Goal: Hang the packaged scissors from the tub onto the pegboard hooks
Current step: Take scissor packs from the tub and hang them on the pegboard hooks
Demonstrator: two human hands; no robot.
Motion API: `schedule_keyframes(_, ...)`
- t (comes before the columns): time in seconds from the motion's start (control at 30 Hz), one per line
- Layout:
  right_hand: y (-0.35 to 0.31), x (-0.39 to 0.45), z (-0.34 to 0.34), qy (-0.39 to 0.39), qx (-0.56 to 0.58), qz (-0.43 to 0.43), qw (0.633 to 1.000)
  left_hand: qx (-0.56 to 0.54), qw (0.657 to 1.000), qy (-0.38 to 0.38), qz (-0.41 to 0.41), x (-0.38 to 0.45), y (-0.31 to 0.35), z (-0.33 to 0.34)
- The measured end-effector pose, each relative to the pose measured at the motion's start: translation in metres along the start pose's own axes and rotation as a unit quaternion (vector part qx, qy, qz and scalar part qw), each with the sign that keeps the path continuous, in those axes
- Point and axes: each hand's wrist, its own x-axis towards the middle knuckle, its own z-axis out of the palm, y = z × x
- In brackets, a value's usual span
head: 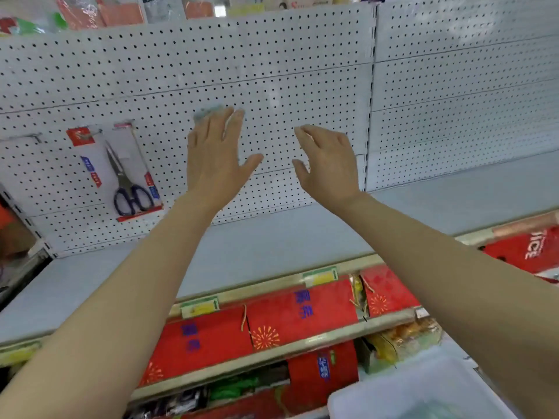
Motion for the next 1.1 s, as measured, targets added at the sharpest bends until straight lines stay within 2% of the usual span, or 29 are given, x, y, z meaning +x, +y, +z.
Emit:
schedule_keyframes(0.3,0.080,-0.124,-0.063,-0.084,-0.024,0.028,0.996,-0.037,0.995,-0.093,-0.012,-0.093,0.129,0.070)
schedule_keyframes(0.43,0.113,-0.202,-0.063,-0.151,-0.042,0.059,0.986,-0.064,0.984,-0.166,-0.012,-0.152,0.185,0.124)
schedule_keyframes(0.67,0.152,-0.332,-0.056,-0.239,-0.061,0.127,0.961,-0.102,0.941,-0.323,-0.016,-0.279,0.247,0.221)
schedule_keyframes(0.93,0.158,-0.476,-0.057,-0.342,-0.087,0.159,0.922,-0.069,0.811,-0.579,-0.056,-0.445,0.286,0.288)
schedule_keyframes(1.1,0.157,-0.533,-0.056,-0.370,-0.085,0.165,0.910,-0.086,0.691,-0.695,-0.178,-0.510,0.299,0.307)
